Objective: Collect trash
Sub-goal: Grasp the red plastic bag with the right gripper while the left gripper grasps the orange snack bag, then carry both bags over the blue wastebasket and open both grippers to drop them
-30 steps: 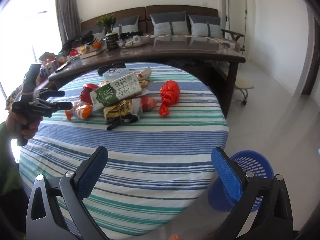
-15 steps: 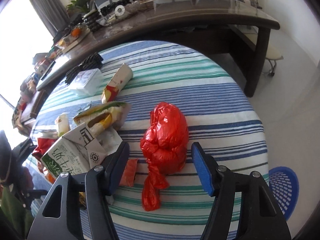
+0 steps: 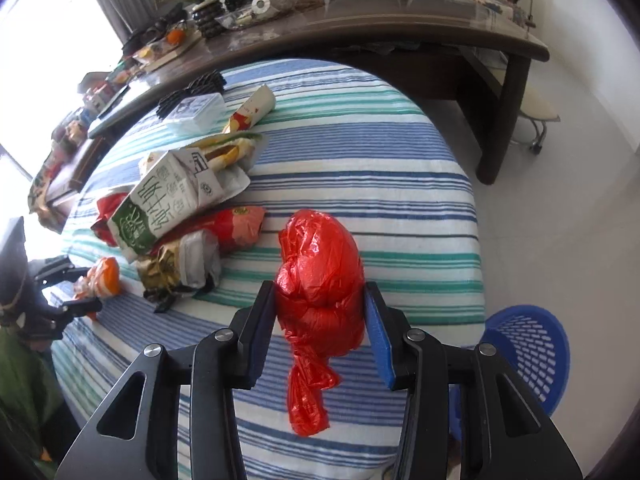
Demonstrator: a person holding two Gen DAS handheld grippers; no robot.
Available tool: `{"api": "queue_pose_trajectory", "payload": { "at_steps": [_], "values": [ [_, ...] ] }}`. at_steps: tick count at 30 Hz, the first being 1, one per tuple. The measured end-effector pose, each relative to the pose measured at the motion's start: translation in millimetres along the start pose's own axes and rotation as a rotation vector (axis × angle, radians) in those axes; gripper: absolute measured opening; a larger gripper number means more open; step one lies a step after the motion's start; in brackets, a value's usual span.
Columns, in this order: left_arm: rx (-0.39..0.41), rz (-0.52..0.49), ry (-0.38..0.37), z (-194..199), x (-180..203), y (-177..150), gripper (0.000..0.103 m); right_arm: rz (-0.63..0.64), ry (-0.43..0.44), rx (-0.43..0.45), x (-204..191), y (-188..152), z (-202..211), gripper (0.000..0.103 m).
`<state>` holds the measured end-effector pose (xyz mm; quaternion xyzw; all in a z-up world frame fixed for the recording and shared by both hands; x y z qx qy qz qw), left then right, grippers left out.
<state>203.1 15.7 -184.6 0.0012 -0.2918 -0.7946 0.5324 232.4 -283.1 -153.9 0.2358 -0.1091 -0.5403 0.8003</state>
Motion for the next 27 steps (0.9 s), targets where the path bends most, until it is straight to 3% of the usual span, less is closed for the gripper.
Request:
{"api": "queue_pose_trajectory", "payload": {
  "at_steps": [4, 8, 10, 12, 17, 19, 20, 27],
  "values": [
    [0.011, 0.047, 0.029, 10.5, 19.9, -26.3, 0.048, 0.028, 0.049, -0.030, -21.0, -31.7, 10.2, 0.046],
    [0.022, 0.040, 0.024, 15.1, 36.6, -32.8, 0.068, 0.045, 0.060, -0.063, -30.4, -45.7, 8.6, 0.053],
    [0.033, 0.027, 0.038, 14.9, 41.6, -29.3, 0.070, 0.068, 0.039, -0.074, -32.7, -47.5, 9.0, 0.060],
    [0.027, 0.015, 0.053, 9.8, 45.2, -24.8, 0.070, 0.093, 0.032, -0.091, -37.9, -45.5, 7.5, 0.065],
    [0.001, 0.011, 0.097, -5.8, 41.0, -18.3, 0.070, 0.150, -0.006, -0.115, -46.6, -39.7, 2.3, 0.065],
    [-0.001, 0.011, 0.078, -3.5, 41.5, -19.4, 0.068, 0.165, -0.015, -0.122, -48.0, -36.8, 0.0, 0.055],
    [0.000, 0.011, 0.070, -1.9, 42.7, -19.6, 0.051, 0.174, -0.023, -0.123, -48.9, -36.0, -0.3, 0.044],
    [0.038, 0.047, 0.034, 10.5, 56.9, -19.7, 0.049, 0.166, -0.008, -0.033, -49.4, -33.3, 26.0, 0.043]
  ]
}}
Point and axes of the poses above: each gripper's, at about its wrist camera, not at the fingertips, and z roughly against the way its jaws point, x to its right, y to its top, the point moved 3 cm from there along -z, roughly the way its jaws point, and after that the axes turned 15 degrees about z, right-handed, at the moved point
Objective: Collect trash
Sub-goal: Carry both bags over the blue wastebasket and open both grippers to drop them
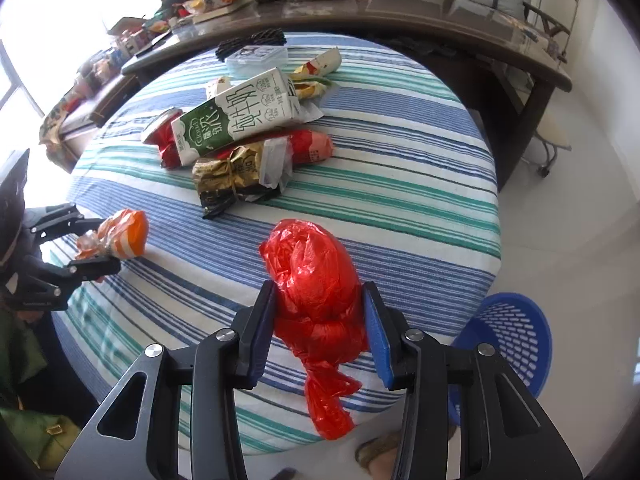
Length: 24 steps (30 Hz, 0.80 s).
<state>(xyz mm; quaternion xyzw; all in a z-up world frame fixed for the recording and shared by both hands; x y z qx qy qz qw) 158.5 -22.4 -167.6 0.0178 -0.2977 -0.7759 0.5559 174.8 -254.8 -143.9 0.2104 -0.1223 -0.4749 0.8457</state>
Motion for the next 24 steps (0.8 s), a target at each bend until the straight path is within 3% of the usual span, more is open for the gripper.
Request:
{"api": "queue_pose_trajectory", "payload": {
  "at_steps": [5, 11, 18, 24],
  "values": [
    [0.046, 0.033, -0.031, 13.6, 38.2, 14.7, 0.049, -0.054, 0.005, 0.065, 22.0, -9.1, 22.3, 0.043],
    [0.043, 0.035, -0.132, 1.5, 118.9, 41.7, 0.049, -0.221, -0.106, 0.081, 101.0, -50.8, 48.1, 0.043],
    [-0.035, -0.023, -0.218, -64.5, 239.0, 55.7, 0.049, -0.385, -0.210, -0.008, 184.6, -119.4, 51.1, 0.044],
    [-0.101, -0.060, -0.202, -142.8, 310.3, 52.2, 0.049, -0.494, -0.227, -0.029, 230.6, -169.0, 39.1, 0.044]
  ]
}}
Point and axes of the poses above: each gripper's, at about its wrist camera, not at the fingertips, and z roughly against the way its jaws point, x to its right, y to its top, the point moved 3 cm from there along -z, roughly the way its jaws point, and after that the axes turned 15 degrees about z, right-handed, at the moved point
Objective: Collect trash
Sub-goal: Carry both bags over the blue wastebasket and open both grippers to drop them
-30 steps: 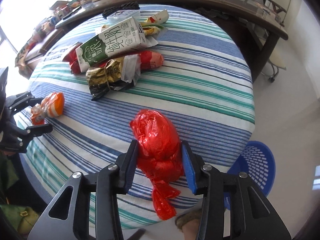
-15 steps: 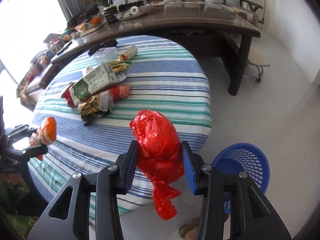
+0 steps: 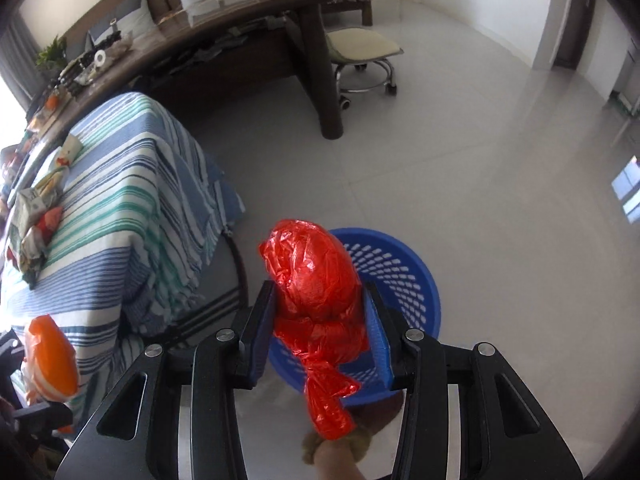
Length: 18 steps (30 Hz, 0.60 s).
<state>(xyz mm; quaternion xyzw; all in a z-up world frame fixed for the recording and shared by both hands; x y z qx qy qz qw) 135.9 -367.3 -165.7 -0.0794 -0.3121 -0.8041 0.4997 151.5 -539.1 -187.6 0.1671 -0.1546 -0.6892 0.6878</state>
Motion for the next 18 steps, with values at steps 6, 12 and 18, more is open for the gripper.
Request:
{"api": "queue_pose_trajectory", "payload": {
  "at_steps": [6, 12, 18],
  "values": [
    [-0.034, -0.001, 0.030, -73.2, 14.2, 6.3, 0.049, -0.095, 0.025, -0.011, 43.1, -16.9, -16.8, 0.044],
    [-0.070, 0.033, 0.043, -124.8, 10.9, 15.2, 0.049, -0.138, 0.055, -0.017, 67.5, -21.4, -25.1, 0.044],
    [-0.079, 0.038, 0.071, -156.3, 10.6, 11.4, 0.067, -0.156, 0.096, 0.009, 73.4, -17.3, -30.1, 0.062]
  ]
}}
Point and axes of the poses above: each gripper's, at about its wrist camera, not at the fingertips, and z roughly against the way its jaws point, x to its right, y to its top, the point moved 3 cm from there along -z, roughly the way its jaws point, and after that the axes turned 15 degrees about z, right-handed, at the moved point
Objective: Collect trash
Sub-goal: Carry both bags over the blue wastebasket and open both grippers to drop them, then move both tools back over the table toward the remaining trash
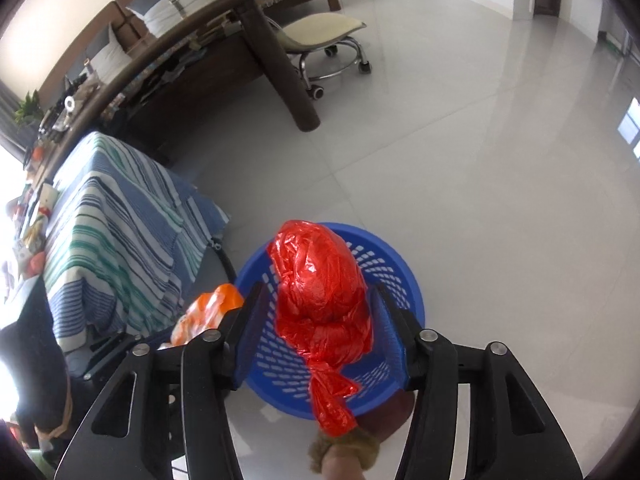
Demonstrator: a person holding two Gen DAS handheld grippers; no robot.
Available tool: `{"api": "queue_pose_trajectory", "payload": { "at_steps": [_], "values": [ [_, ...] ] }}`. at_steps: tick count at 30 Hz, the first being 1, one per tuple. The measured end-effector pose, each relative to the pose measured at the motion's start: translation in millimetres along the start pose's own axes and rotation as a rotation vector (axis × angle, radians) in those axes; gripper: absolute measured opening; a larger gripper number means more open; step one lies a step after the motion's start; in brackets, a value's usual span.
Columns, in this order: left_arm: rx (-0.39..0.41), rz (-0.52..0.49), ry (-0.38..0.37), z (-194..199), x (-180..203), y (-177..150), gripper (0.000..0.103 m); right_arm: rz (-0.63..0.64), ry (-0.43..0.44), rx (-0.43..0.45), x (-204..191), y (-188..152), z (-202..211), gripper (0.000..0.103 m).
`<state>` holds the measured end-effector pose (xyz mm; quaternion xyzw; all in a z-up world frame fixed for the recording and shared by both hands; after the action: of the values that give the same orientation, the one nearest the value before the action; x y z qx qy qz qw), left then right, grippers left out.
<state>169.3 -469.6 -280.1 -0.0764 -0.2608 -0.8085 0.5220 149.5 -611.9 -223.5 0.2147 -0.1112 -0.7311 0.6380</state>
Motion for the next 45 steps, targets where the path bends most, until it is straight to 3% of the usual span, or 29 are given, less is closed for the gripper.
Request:
{"api": "queue_pose_trajectory", "payload": {
  "at_steps": [5, 10, 13, 18, 22, 26, 35, 41, 45],
  "values": [
    [0.053, 0.018, 0.003, 3.9, -1.7, 3.5, 0.067, -0.012, -0.030, 0.064, 5.4, 3.3, 17.1, 0.068],
    [0.197, -0.027, -0.055, 53.8, 3.3, -0.7, 0.069, 0.050, -0.145, 0.178, -4.3, 14.0, 46.2, 0.080],
    [0.251, -0.061, -0.074, 94.0, 10.1, -12.1, 0.086, 0.082, -0.200, 0.266, -18.1, 19.3, 69.2, 0.088],
    [0.306, -0.104, -0.124, 149.2, 7.3, -37.7, 0.087, 0.123, -0.235, 0.395, -54.3, 23.1, 101.9, 0.092],
    [0.340, -0.073, -0.062, 181.3, -19.4, -57.5, 0.087, 0.185, -0.247, 0.487, -99.0, 22.2, 114.7, 0.097],
    [0.371, -0.045, 0.030, 212.7, -62.2, -75.7, 0.087, 0.273, -0.260, 0.515, -149.4, 22.5, 107.1, 0.099],
    [0.450, 0.096, 0.315, 270.7, -187.8, -114.0, 0.087, 0.495, -0.114, 0.455, -275.2, -10.5, 70.3, 0.099],
    [0.477, 0.262, 0.424, 302.9, -266.2, -127.3, 0.087, 0.662, -0.020, 0.423, -354.5, -39.3, 46.9, 0.099],
    [0.458, 0.373, 0.433, 316.1, -307.8, -123.2, 0.087, 0.746, 0.006, 0.381, -391.4, -52.7, 27.6, 0.099]
  ]
}}
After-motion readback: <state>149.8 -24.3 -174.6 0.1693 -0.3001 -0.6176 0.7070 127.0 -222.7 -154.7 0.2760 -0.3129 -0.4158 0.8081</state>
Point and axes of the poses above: each gripper's, at about its wrist camera, not at the fingertips, and z roughly against the way its jaws point, x to its right, y to its top, the point moved 3 cm from there along -z, roughly the way its jaws point, and after that the axes turned 15 degrees about z, right-handed, at the moved point
